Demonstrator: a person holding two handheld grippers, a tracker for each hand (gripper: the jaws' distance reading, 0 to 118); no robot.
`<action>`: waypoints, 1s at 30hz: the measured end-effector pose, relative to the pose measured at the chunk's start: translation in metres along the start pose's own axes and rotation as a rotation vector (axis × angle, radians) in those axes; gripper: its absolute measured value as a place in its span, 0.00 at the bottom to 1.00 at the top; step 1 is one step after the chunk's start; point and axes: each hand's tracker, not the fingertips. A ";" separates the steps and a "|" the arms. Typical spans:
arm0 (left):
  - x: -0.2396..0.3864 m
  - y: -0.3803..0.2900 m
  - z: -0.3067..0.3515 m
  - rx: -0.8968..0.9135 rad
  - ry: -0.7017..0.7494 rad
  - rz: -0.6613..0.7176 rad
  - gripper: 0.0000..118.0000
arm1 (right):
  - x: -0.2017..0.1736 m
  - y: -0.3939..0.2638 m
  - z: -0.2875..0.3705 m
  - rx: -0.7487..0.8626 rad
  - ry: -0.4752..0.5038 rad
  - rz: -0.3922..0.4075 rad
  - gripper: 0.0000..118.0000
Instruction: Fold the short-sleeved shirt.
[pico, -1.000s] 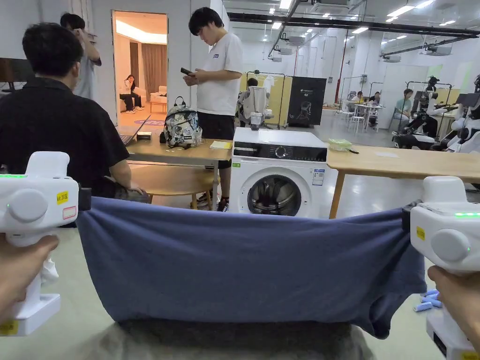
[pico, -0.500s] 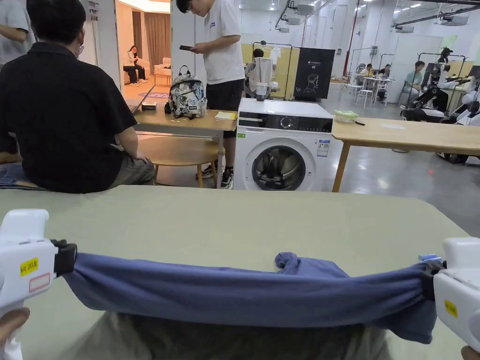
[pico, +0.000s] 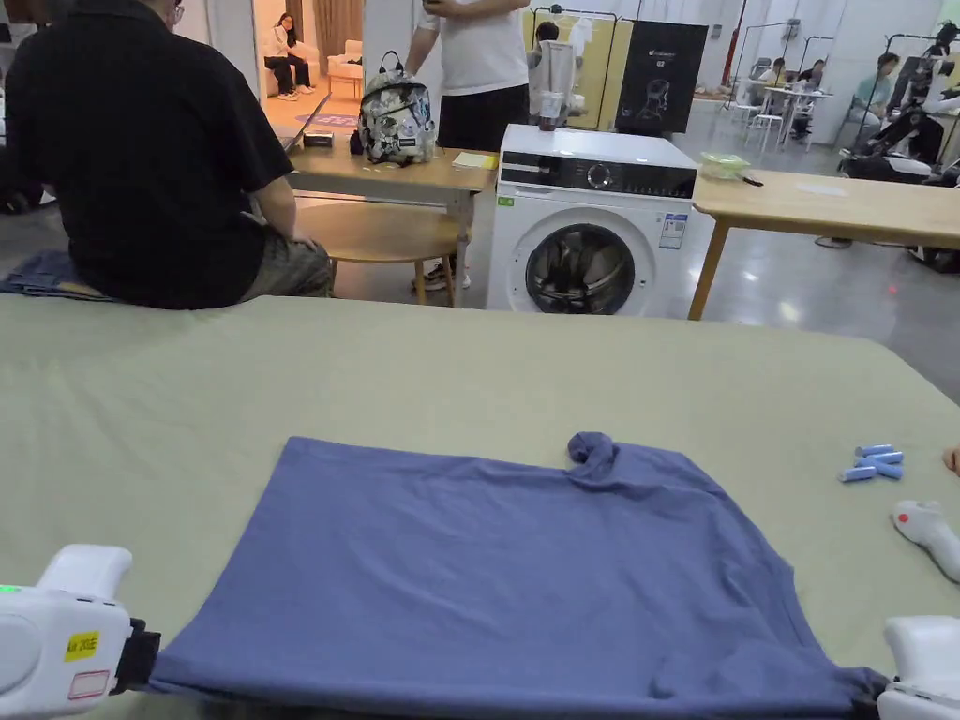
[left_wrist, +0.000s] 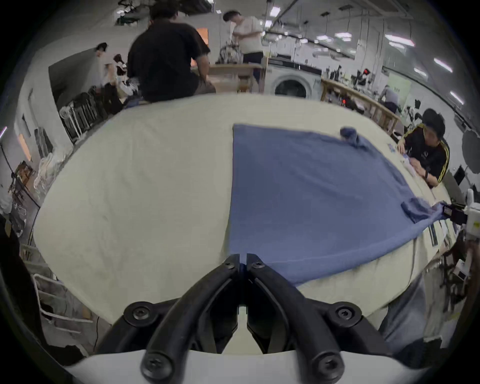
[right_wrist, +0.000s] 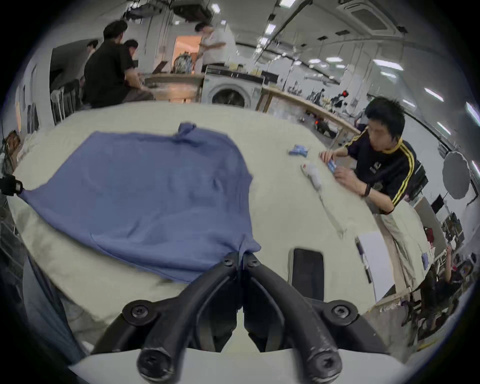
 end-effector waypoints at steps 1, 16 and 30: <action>0.000 -0.003 -0.006 -0.036 -0.007 -0.010 0.00 | -0.001 -0.004 -0.006 -0.036 0.005 0.008 0.01; -0.015 -0.015 -0.069 -0.207 -0.005 0.038 0.01 | -0.007 -0.041 -0.069 -0.230 0.026 0.013 0.26; 0.055 0.043 -0.006 0.188 -0.048 -0.049 0.33 | -0.024 0.039 -0.009 0.081 -0.011 -0.088 0.62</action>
